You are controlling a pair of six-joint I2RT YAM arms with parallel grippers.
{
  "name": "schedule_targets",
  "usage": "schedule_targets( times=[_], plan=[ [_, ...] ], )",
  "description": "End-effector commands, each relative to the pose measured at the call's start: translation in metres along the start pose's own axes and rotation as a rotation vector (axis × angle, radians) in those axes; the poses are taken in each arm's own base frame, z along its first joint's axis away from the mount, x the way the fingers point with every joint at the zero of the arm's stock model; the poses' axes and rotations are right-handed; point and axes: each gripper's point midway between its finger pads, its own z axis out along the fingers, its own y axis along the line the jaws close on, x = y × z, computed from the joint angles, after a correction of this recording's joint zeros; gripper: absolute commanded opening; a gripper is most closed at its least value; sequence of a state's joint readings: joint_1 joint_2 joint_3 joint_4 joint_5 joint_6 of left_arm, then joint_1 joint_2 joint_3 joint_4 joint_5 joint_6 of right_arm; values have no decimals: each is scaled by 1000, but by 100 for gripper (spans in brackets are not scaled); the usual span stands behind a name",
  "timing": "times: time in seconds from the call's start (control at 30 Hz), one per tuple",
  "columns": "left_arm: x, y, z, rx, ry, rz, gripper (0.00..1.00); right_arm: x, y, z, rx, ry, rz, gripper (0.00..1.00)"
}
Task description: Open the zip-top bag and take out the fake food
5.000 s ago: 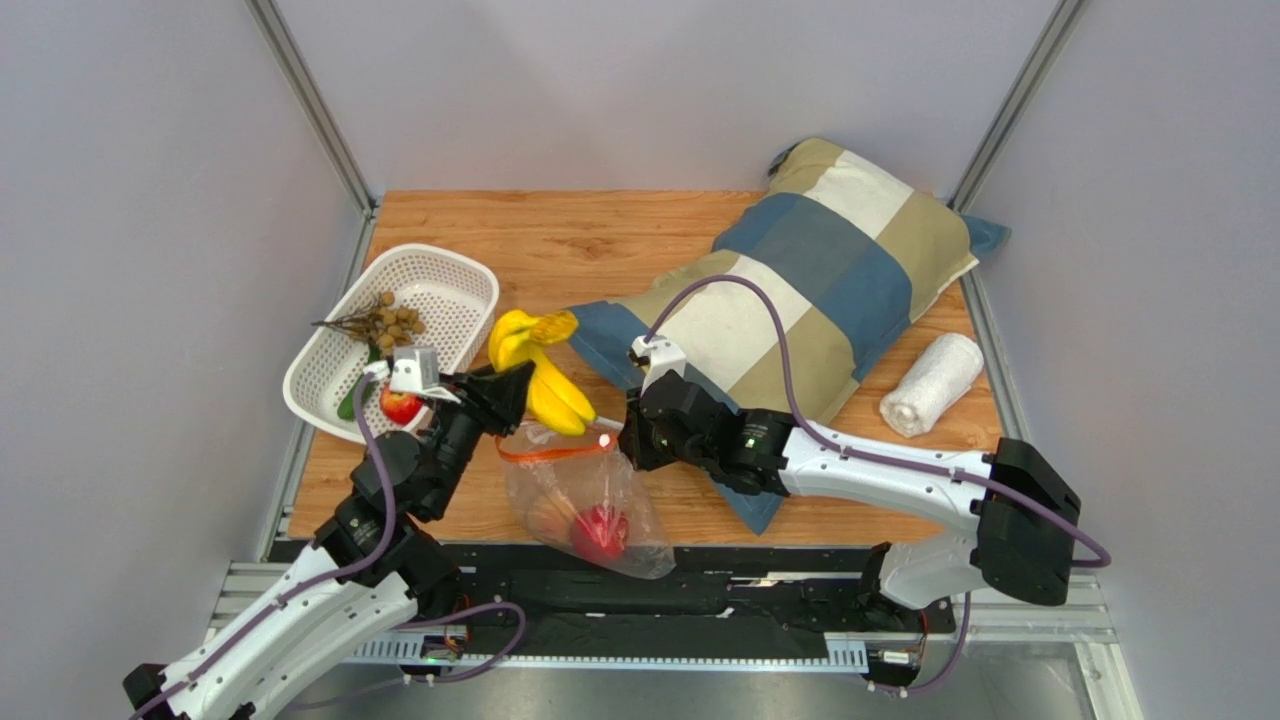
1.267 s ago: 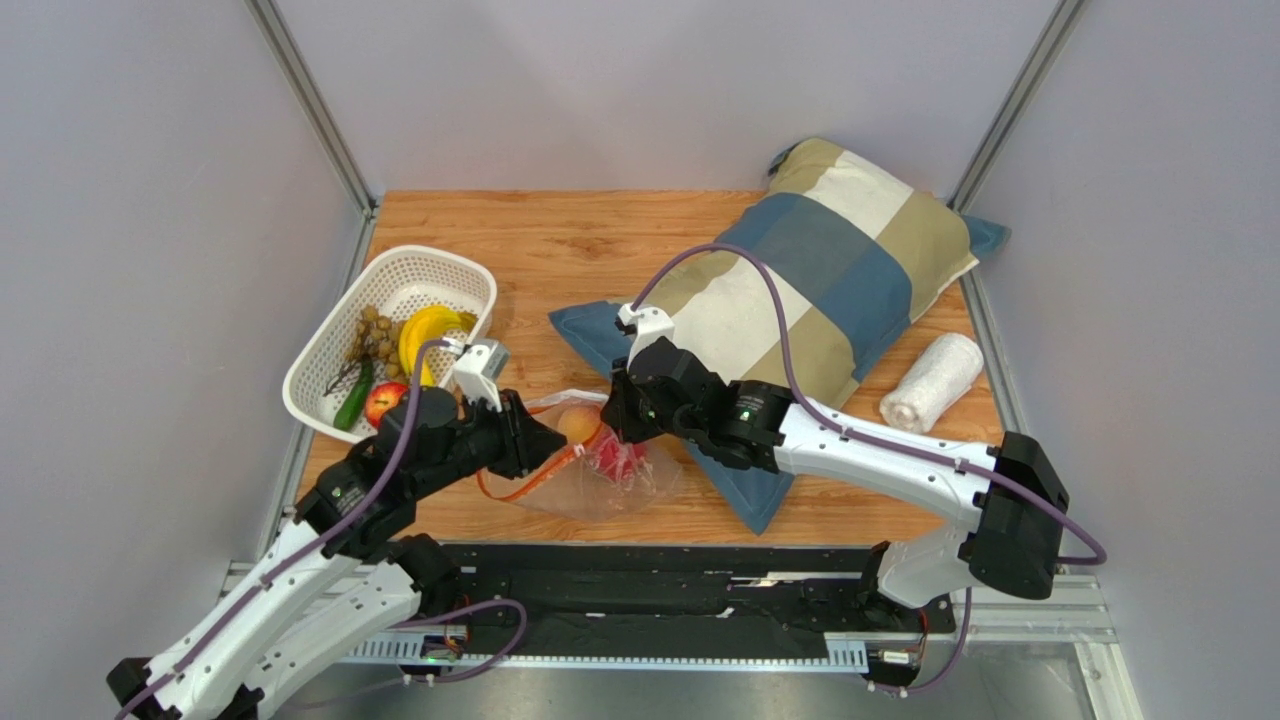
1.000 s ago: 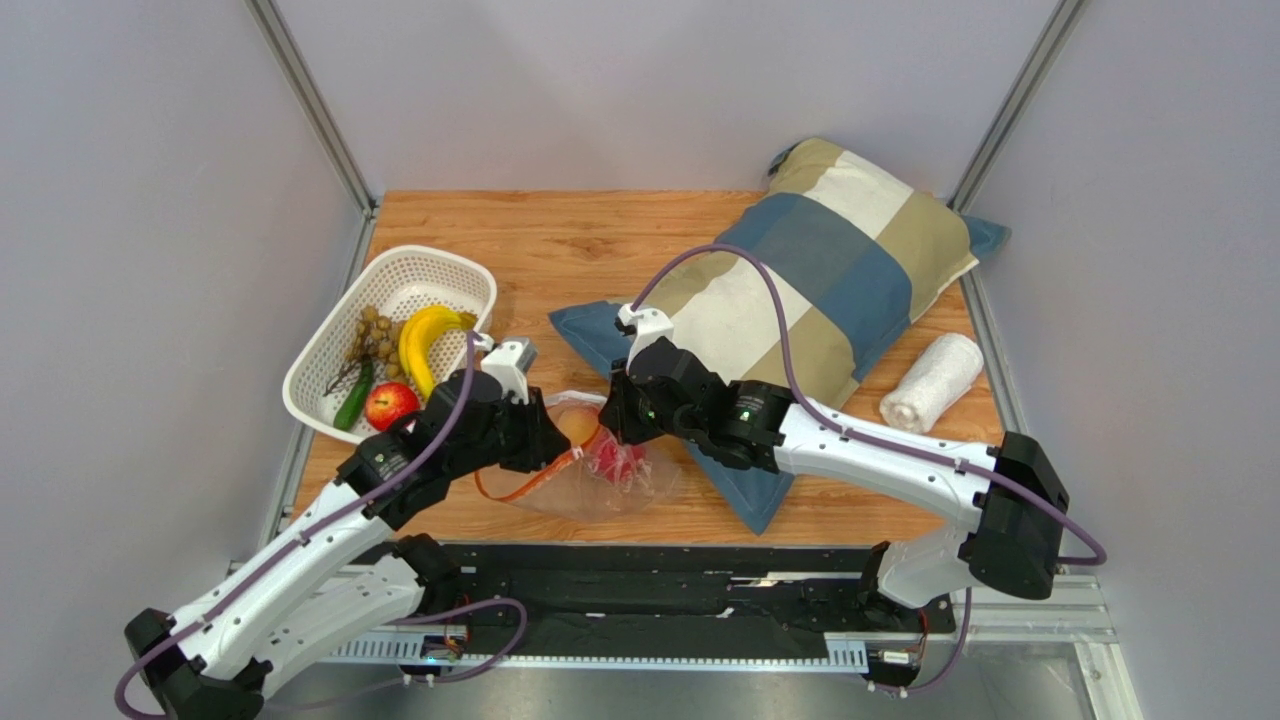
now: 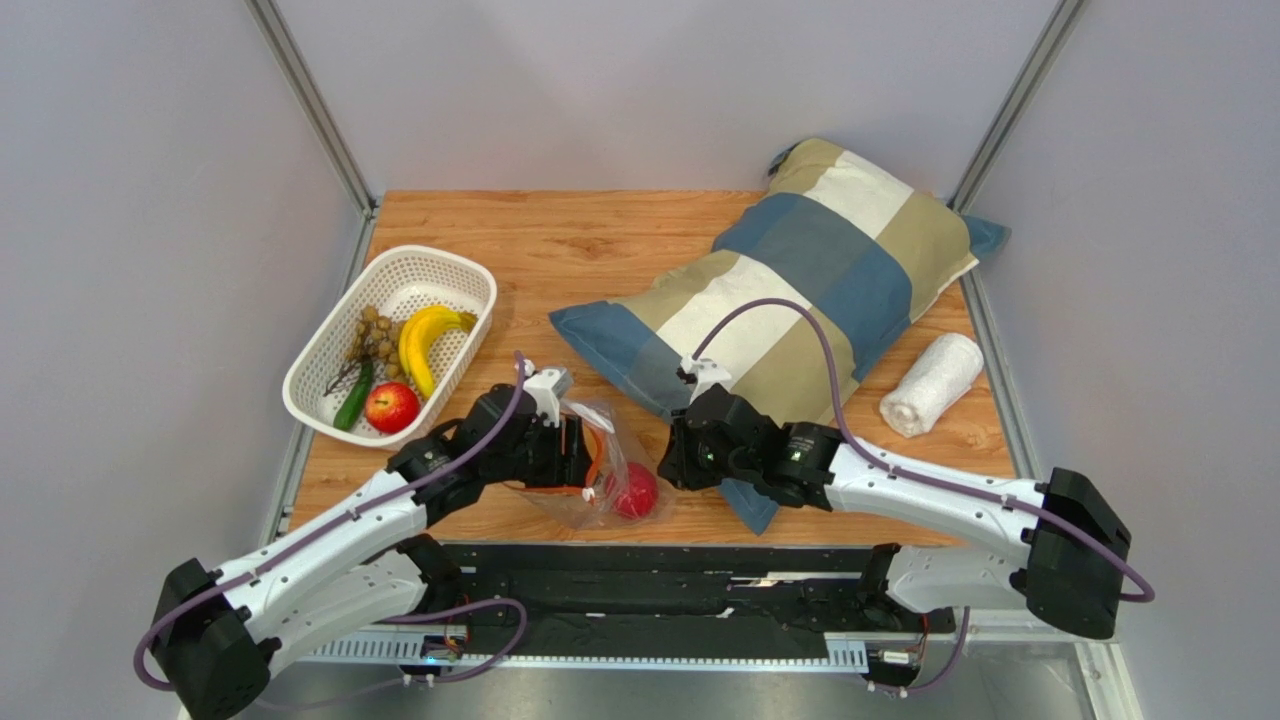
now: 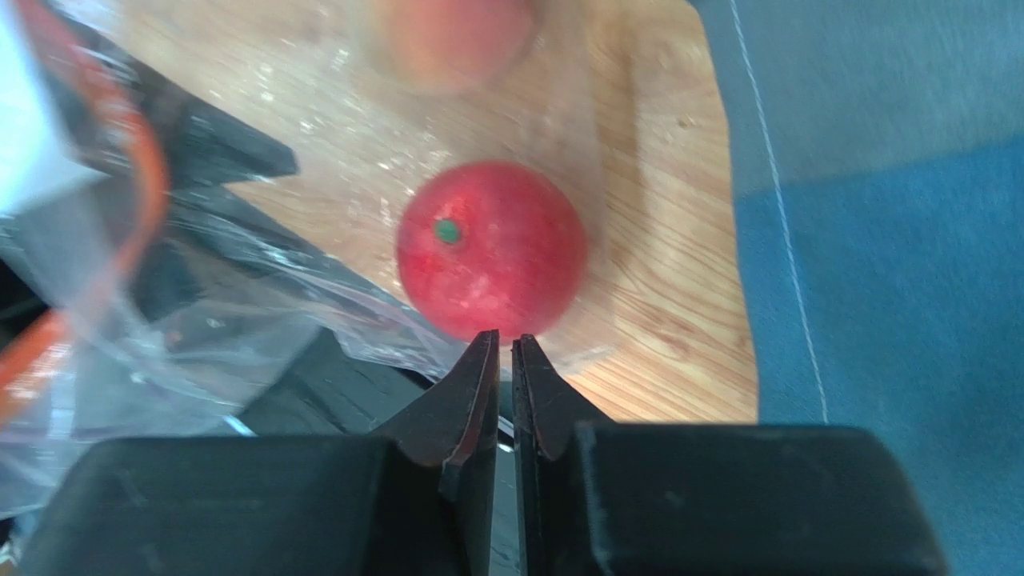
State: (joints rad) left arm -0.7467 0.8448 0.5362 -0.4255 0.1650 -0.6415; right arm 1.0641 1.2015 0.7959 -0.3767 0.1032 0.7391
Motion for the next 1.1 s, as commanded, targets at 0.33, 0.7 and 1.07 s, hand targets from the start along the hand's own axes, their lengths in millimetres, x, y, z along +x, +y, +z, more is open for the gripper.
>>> schedule_targets(
  times=[0.33,0.7,1.07],
  plan=[
    [13,-24,13,139,115,23,70,19,7,38,-23,11,45,8],
    [23,-18,36,141,156,5,76,28,9,63,-44,14,70,5],
    [27,4,51,38,149,-25,82,28,7,73,-21,25,45,0]
  ],
)
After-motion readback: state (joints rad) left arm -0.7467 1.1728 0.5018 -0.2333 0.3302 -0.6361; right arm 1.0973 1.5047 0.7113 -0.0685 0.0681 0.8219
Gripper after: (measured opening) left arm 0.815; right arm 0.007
